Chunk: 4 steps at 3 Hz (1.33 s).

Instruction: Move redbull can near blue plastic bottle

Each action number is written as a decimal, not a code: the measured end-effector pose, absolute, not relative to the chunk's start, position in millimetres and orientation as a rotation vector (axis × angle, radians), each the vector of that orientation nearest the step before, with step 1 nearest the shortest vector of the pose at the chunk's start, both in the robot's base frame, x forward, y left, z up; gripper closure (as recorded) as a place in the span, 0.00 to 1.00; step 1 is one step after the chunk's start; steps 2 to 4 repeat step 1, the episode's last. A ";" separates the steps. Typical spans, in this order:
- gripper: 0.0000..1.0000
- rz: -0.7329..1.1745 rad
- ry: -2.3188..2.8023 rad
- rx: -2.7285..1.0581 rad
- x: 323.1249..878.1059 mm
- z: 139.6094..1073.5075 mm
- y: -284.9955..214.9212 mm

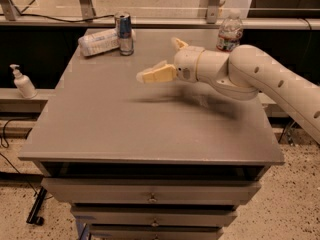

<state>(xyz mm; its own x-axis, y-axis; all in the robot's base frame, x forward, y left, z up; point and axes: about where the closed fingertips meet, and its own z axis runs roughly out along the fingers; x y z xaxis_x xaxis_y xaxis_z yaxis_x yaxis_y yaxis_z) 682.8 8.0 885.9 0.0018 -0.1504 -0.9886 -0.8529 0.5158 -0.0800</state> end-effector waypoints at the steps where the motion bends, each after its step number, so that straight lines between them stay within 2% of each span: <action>1: 0.00 0.679 1.497 -0.898 681.0 886.3 -7.8; 4: 0.00 0.679 1.497 -0.898 681.0 886.3 -7.8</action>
Offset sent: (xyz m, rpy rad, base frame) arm 0.0000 0.0000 0.0000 0.0000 0.0000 0.0000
